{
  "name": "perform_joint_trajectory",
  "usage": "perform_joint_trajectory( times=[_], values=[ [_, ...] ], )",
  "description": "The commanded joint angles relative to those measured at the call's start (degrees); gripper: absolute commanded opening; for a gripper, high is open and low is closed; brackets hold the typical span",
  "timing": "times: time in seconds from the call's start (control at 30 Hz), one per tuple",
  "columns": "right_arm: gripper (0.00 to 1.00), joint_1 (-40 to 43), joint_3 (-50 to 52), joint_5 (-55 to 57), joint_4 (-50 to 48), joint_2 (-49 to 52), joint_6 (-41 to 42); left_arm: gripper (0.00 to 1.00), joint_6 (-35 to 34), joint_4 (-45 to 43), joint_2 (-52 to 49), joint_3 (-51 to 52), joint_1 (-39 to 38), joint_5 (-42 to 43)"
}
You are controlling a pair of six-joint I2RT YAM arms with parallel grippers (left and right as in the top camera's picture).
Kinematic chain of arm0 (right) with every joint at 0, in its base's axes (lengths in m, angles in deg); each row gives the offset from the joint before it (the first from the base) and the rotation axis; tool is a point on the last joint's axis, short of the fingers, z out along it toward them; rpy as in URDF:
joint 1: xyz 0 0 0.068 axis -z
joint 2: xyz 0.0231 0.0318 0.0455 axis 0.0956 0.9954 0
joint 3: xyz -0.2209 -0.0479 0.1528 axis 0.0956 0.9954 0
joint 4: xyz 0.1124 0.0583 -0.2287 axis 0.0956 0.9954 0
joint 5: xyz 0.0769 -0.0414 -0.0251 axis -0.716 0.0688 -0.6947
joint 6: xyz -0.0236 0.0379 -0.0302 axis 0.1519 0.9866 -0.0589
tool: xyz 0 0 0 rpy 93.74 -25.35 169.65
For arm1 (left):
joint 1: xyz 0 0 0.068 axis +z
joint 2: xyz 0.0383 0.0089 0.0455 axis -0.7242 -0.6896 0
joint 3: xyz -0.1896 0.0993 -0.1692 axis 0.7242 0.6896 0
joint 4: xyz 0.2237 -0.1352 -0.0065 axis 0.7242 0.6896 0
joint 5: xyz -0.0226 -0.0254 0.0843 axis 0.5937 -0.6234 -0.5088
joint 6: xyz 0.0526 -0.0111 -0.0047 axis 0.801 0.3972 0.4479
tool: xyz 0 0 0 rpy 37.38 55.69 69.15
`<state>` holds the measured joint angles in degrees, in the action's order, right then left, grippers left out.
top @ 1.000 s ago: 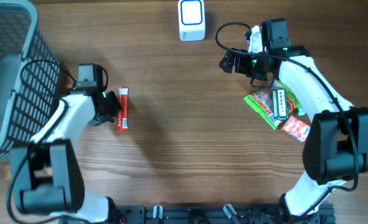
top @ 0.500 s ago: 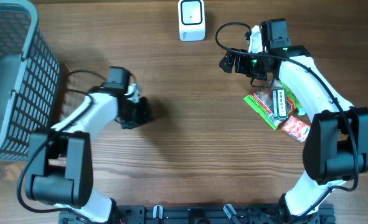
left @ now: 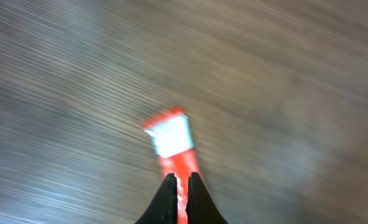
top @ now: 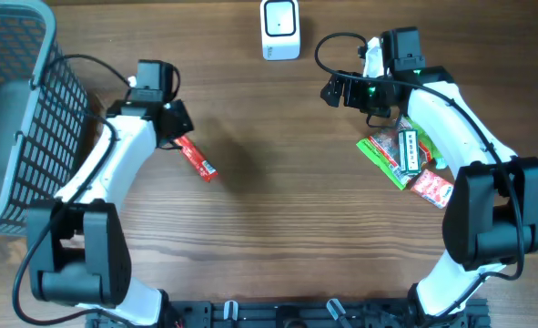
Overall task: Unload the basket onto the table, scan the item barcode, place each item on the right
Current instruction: 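Grasp the red Nescafe stick with the left gripper and drag it right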
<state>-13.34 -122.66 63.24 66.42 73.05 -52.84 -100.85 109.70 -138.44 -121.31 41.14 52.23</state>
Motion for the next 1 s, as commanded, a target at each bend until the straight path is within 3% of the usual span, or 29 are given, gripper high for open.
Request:
perform_joint_trajectory(
  times=[0.0,0.13,0.23,0.4,0.57,0.63,0.7,0.97],
  values=[
    [1.00,0.04,-0.02,-0.92,-0.15,-1.49,0.46,0.04,0.28,-3.76,-4.02,-0.46,3.93,-3.85],
    [1.00,0.04,-0.02,-0.90,-0.15,-1.49,0.46,0.04,2.64,-8.61,-9.16,-0.46,4.50,5.29],
    [1.00,0.04,-0.02,-0.90,-0.15,-1.49,0.44,0.04,4.79,-9.86,-11.32,-0.46,4.50,4.55],
    [1.00,0.04,-0.02,-0.92,-0.15,-1.49,0.46,0.04,0.59,-3.08,-11.34,-0.46,4.68,4.61],
    [1.00,0.04,-0.02,-0.92,-0.15,-1.49,0.46,0.04,0.15,8.72,-11.34,-0.46,3.19,18.93],
    [1.00,0.04,-0.02,-0.90,-0.15,-1.49,0.42,0.04,0.66,12.20,-11.34,-0.46,1.70,20.35],
    [1.00,0.04,-0.02,-0.92,-0.15,-1.51,0.44,0.04,3.48,13.66,-11.04,-0.52,0.26,20.28],
    [1.00,0.04,-0.02,-0.90,-0.15,-1.49,0.44,0.04,3.06,15.43,-3.39,-3.48,-0.11,20.26]
  ],
)
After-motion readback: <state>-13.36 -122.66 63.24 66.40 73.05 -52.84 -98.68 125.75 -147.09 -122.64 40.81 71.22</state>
